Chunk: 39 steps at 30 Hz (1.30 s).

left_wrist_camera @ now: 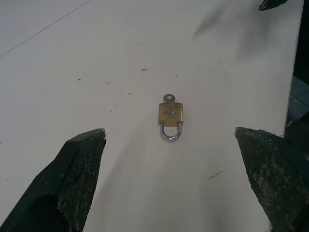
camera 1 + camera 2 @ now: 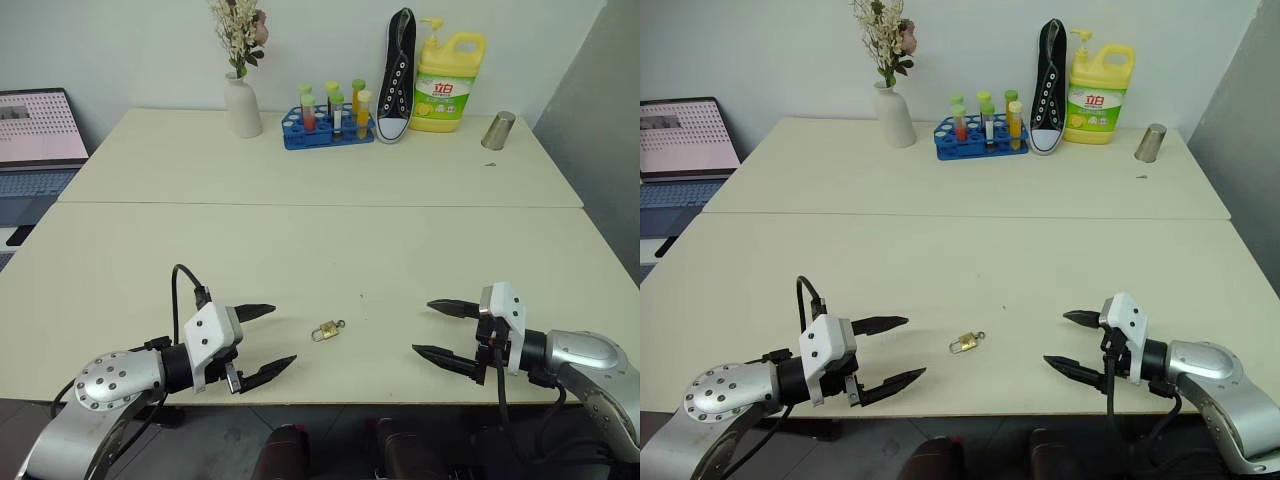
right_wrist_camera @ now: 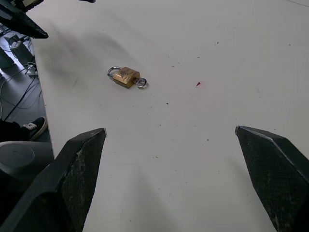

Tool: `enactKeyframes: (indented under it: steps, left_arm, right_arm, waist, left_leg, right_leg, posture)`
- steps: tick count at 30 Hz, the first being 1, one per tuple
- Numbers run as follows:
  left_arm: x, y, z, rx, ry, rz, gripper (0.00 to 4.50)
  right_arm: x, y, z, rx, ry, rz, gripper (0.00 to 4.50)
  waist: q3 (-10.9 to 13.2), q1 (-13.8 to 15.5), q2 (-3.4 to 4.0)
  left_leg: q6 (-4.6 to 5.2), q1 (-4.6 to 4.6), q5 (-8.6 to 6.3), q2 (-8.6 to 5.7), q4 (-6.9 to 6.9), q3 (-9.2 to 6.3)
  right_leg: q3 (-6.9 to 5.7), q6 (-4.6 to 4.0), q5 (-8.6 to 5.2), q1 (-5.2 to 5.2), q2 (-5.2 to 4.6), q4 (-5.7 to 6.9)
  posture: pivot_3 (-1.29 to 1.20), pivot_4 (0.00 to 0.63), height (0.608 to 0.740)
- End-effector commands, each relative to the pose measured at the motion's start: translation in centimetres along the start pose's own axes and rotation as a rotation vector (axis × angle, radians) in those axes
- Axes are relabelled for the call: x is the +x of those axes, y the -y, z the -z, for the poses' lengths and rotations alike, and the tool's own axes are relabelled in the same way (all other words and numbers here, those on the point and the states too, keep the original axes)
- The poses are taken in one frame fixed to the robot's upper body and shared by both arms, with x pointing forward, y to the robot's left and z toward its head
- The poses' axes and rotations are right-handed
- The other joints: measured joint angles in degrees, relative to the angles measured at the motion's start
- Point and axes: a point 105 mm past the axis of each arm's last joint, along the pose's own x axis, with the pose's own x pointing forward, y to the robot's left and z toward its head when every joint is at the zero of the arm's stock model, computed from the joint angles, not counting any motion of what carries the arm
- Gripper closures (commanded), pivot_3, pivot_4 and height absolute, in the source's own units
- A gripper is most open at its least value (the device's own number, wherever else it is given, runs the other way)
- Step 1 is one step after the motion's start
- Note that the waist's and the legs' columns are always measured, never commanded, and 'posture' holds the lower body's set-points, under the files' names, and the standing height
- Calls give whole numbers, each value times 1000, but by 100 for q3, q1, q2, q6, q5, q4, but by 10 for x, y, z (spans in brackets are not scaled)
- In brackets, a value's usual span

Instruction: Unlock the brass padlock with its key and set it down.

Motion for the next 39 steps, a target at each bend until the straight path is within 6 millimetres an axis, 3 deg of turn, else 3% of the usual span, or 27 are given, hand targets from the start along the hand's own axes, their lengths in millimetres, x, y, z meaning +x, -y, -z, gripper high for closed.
enactKeyframes:
  steps: [1, 4, 7, 16, 24, 29, 39]
  left_arm:
    - [-3, 1, -11, 18, 28, 10, 0]
    - [-5, 3, -11, -6, 34, 65, 0]
    - [2, -8, -9, 34, 16, 13, 0]
    - [31, -3, -4, 21, 4, -4, 0]
    - [60, -12, 8, 25, -36, -45, 0]
    - [77, -4, 15, -6, -45, 11, 0]
    - [89, -3, 22, 21, -83, 22, 0]
  right_arm:
    - [1, -6, -9, -29, 20, -18, 12]
    - [1, -5, -11, -33, 21, -15, 12]
    - [1, -5, -16, -37, 24, -14, 12]
    - [5, -17, -21, -44, -25, -29, 12]
    - [9, -23, -21, -27, -30, 11, 12]
    - [6, -26, -20, -19, -38, 24, 12]
    - [6, -28, -22, -18, -42, 23, 12]
  waist:
    - [0, 0, 0]
    - [0, 0, 0]
    - [0, 4, 0]
    - [0, 4, -2]
    - [-2, 9, -6]
    - [-3, 10, -6]
    - [-3, 8, -7]
  left_leg:
    - [0, 0, 0, 0, 0, 1]
    - [0, 0, 0, -1, 1, 1]
    - [0, 0, 0, -2, 1, 0]
    - [0, -2, 0, -2, 1, -2]
    - [0, -2, 0, -7, 4, -2]
    - [0, -4, 0, -5, 2, -4]
    - [0, -3, 0, -6, 4, -4]
  right_leg:
    - [0, 0, 0, 0, 0, 0]
    - [1, 0, 0, 0, 0, 0]
    - [0, 0, 0, 0, 0, 1]
    - [1, 1, 0, 1, 2, -1]
    - [2, 3, 1, 2, 19, 1]
    - [1, 3, 1, 1, 19, 0]
    - [2, 3, 1, 2, 23, 2]
  posture:
    - [0, 150, 740]
    - [0, 150, 740]
    - [0, 150, 740]
    - [0, 150, 740]
    - [0, 150, 740]
    - [0, 150, 740]
    - [0, 150, 740]
